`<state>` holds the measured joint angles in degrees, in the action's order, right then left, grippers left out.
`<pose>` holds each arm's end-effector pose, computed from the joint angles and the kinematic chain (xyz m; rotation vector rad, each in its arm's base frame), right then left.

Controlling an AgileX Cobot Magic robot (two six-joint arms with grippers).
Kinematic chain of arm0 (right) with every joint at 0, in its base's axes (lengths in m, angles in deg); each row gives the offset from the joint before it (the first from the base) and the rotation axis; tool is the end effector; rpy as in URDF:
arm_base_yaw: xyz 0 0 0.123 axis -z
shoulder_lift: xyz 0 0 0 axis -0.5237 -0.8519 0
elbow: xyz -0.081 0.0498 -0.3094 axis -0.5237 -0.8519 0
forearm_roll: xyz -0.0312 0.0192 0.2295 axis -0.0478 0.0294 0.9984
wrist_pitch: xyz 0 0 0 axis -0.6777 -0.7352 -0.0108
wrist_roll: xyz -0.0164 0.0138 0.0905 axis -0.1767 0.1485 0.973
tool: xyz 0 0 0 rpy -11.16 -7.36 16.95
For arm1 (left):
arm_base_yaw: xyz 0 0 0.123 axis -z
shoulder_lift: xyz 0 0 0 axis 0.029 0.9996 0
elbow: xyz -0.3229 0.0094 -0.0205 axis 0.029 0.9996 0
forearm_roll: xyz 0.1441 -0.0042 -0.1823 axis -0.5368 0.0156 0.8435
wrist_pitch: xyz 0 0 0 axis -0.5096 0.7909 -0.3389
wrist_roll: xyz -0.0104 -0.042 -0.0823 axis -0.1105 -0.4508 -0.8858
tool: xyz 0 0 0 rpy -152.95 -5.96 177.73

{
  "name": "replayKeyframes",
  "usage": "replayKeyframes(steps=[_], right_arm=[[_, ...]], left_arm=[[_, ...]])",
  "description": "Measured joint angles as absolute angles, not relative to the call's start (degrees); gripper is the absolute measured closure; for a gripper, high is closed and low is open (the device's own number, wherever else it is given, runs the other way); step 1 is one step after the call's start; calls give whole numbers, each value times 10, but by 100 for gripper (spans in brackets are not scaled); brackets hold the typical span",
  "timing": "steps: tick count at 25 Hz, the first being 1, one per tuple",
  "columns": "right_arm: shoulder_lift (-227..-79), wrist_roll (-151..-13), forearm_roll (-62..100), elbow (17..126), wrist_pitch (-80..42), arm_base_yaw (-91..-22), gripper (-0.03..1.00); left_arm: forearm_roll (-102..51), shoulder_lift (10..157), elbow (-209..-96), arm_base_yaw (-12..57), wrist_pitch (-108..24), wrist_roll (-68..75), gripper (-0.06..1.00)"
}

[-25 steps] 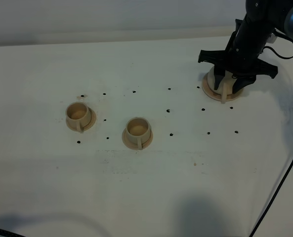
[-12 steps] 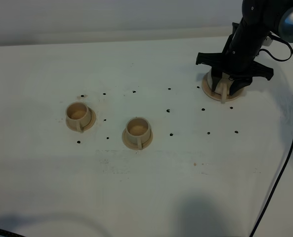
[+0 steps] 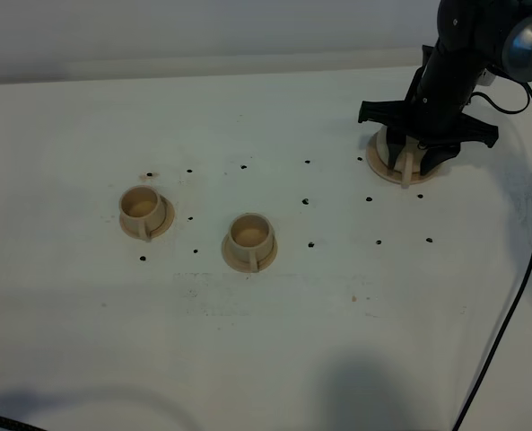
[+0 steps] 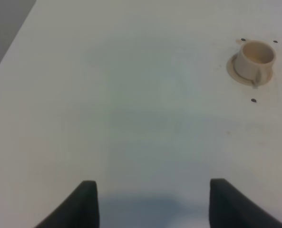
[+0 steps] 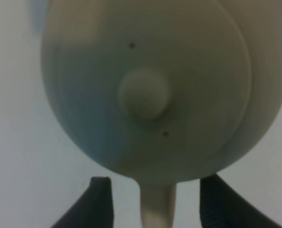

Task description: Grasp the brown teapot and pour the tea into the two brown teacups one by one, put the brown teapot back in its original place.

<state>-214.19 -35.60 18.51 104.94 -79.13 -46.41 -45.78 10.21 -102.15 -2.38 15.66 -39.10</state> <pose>0.4704 0.1361 0.1925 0.2936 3.0772 0.2235 -0.0621 0.0087 0.2681 -0.1791 2.0327 0.0492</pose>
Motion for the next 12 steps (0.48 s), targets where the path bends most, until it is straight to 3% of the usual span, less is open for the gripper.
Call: replayKeyframes(steps=[12], right_arm=[[-2142,-355,174,1049,-792,-464,68]], left_arm=[[-458,102,-1021,-24,157,-391,46]])
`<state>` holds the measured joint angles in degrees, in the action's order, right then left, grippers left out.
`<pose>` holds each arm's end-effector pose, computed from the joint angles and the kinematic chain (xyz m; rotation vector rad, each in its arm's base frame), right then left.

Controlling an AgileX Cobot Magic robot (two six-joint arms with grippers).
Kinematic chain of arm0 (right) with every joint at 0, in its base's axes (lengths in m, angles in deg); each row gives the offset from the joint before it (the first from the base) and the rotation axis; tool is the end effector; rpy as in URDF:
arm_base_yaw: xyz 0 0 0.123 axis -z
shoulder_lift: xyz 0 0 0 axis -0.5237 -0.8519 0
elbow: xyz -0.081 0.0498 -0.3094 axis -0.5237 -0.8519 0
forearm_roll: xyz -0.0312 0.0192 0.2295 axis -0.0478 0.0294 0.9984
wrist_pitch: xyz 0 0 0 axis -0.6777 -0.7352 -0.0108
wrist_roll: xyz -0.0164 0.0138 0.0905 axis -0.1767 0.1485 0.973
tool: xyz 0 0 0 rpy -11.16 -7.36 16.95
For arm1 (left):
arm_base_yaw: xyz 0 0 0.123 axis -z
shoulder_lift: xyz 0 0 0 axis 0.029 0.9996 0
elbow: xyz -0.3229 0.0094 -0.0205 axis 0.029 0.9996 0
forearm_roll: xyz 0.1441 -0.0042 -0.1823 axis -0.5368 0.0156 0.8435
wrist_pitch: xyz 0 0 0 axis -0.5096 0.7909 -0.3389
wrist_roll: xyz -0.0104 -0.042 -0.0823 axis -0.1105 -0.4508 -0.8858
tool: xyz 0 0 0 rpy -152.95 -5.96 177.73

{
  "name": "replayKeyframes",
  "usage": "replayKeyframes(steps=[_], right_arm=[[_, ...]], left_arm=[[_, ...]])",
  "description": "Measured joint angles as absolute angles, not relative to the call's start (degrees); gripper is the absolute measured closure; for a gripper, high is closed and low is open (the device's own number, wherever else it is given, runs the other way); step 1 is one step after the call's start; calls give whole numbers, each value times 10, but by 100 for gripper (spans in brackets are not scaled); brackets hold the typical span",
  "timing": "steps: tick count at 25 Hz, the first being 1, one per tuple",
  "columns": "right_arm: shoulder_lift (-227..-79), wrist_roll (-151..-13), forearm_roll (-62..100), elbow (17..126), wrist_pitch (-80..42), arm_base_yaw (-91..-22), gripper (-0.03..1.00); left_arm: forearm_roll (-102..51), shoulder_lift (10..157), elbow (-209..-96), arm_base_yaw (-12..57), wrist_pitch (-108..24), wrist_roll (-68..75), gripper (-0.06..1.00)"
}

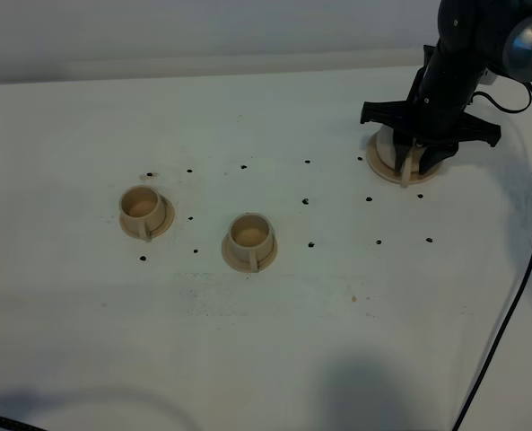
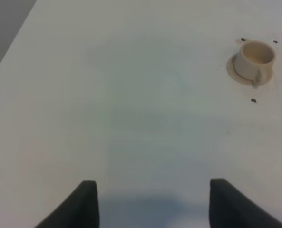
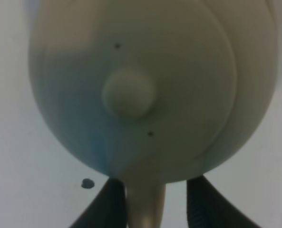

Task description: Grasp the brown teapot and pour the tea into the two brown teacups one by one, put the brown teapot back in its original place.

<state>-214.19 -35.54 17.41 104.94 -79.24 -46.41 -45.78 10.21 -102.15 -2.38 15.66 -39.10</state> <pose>0.4706 0.1345 0.1923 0.2854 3.0757 0.1957 -0.0621 0.0087 0.2681 -0.1791 2.0327 0.0492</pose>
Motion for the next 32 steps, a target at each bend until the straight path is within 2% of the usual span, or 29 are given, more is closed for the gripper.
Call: replayKeyframes(steps=[5,9,32], right_arm=[[-2142,-356,167,1049,-793,-464,76],[-2142,-357,166,1049,-793,-464,87],[-2142,-446,124,1099,-808,-468,88]], left_arm=[[-458,102,-1021,-24,157,-391,46],[-458,102,-1021,-24,157,-391,46],[-458,102,-1021,-24,157,-391,46]])
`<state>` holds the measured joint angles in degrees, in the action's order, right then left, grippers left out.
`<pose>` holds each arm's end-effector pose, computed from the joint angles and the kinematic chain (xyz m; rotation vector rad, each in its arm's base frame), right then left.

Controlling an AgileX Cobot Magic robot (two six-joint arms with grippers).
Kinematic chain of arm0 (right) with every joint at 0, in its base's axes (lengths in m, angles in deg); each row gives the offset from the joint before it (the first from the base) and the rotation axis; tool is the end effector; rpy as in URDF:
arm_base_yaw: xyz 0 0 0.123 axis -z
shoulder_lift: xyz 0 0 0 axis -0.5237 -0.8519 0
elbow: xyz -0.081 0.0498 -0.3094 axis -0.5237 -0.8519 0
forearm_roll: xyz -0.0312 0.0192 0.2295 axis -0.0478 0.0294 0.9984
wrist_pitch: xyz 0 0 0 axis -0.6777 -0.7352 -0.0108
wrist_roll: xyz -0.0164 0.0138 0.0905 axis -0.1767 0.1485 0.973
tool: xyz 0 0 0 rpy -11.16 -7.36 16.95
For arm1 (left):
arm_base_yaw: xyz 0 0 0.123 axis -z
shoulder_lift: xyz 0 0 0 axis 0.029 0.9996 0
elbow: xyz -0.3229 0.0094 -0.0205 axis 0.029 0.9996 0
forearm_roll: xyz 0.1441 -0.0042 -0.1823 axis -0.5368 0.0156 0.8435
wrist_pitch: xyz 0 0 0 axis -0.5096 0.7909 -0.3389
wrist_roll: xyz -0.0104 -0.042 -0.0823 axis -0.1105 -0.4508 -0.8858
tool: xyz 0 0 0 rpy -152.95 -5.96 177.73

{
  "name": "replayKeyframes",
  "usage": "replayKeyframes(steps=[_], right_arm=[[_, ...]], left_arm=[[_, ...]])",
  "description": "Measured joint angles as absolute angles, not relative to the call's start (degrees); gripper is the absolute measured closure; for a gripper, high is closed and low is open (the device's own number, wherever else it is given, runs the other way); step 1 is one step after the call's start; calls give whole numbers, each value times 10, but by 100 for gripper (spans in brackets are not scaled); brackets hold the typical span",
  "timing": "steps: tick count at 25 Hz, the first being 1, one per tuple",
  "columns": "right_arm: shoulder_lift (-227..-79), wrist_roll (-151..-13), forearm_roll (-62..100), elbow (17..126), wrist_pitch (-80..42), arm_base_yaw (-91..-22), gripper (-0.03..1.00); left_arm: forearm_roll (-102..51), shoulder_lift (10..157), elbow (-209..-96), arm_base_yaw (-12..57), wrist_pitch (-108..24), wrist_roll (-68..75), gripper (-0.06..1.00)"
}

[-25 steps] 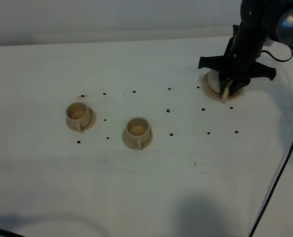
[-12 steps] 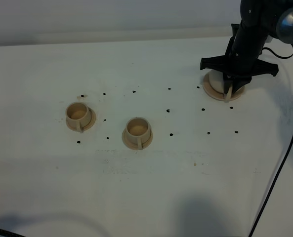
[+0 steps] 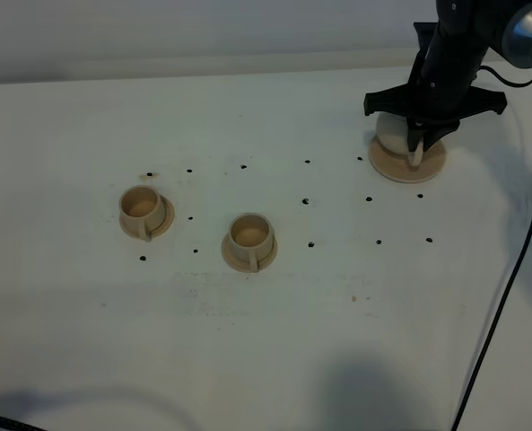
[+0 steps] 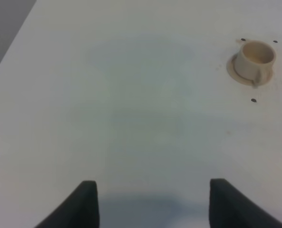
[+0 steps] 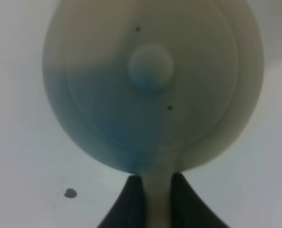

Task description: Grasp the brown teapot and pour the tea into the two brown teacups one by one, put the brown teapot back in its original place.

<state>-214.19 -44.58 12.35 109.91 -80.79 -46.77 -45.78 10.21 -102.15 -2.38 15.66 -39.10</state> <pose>0.4795 0.1322 0.2124 -0.0123 3.0053 0.0862 -0.0621 0.0087 0.2681 -0.1791 2.0327 0.0492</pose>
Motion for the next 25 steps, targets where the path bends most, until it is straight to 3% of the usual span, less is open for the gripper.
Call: replayKeyframes(steps=[7,25], right_arm=[[-2124,-519,106,1099,-808,-497,88],[-2089,-713,156,1105,-726,-714,88]], left_arm=[[-458,102,-1021,-24,157,-391,46],[-458,102,-1021,-24,157,-391,46]])
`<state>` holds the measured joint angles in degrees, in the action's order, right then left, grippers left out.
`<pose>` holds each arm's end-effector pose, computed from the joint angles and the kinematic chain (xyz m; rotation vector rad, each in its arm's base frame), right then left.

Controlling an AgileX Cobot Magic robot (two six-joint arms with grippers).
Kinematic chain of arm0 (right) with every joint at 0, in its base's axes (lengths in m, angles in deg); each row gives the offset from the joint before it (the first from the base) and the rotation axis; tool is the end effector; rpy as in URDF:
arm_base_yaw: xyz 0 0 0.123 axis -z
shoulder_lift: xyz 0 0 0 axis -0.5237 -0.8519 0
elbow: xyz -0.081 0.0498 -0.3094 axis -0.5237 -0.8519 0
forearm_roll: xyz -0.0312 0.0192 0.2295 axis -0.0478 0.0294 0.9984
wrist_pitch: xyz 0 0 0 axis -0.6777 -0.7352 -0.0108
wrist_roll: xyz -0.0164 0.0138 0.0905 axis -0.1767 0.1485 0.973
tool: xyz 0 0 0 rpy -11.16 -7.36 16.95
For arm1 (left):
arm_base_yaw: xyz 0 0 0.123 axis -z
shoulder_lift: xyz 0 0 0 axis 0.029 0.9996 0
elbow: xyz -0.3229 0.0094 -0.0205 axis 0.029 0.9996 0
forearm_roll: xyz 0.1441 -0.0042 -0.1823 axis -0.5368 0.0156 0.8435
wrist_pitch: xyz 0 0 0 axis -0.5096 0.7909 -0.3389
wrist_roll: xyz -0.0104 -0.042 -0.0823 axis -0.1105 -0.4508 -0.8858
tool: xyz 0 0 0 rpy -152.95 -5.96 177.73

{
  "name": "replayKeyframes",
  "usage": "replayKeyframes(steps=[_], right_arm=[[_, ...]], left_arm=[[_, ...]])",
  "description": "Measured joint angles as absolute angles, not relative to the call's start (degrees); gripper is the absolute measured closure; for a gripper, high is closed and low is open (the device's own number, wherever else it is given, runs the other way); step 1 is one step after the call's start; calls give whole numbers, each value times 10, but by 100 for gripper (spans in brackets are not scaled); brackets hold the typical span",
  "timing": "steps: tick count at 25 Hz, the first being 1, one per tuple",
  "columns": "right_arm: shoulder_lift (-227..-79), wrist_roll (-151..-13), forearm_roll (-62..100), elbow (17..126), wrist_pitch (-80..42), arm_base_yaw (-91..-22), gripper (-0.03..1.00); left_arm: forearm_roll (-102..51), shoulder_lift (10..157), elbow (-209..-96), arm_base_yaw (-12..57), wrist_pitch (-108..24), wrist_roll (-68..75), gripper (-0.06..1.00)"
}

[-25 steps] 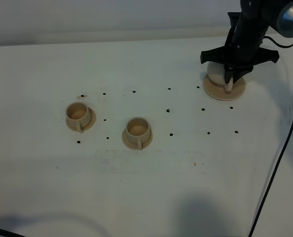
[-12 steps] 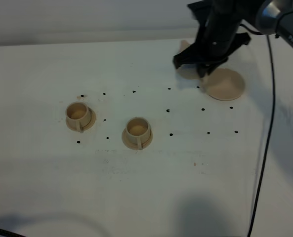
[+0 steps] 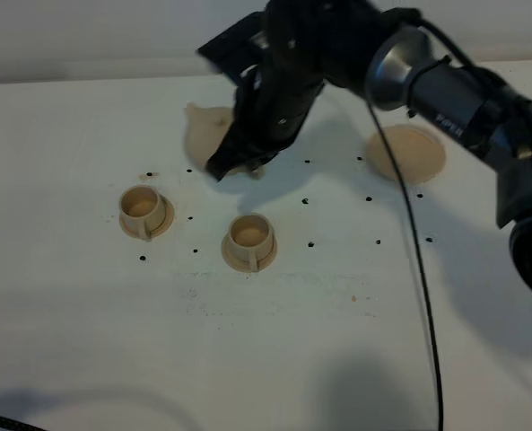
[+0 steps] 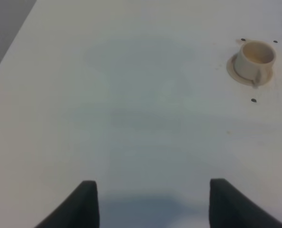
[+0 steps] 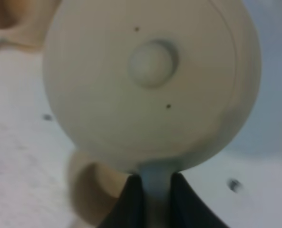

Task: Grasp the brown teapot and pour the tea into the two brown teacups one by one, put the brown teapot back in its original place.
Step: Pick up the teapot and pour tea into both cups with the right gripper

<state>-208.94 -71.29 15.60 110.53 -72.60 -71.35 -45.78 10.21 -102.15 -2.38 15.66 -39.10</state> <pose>0.3807 0.3253 0.2647 -1.1884 2.5032 0.2332 -0.0621 0.0087 0.2681 -0.1791 2.0327 0.0492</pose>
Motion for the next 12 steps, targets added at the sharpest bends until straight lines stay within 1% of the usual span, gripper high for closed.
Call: replayKeyframes(steps=[6,12], right_arm=[[-2095,-781,134,1105,-712,-758,88],[-2124,-797,67,1105,-692,-785,88]], left_arm=[[-458,102,-1021,-24,157,-391,46],[-458,102,-1021,-24,157,-391,46]])
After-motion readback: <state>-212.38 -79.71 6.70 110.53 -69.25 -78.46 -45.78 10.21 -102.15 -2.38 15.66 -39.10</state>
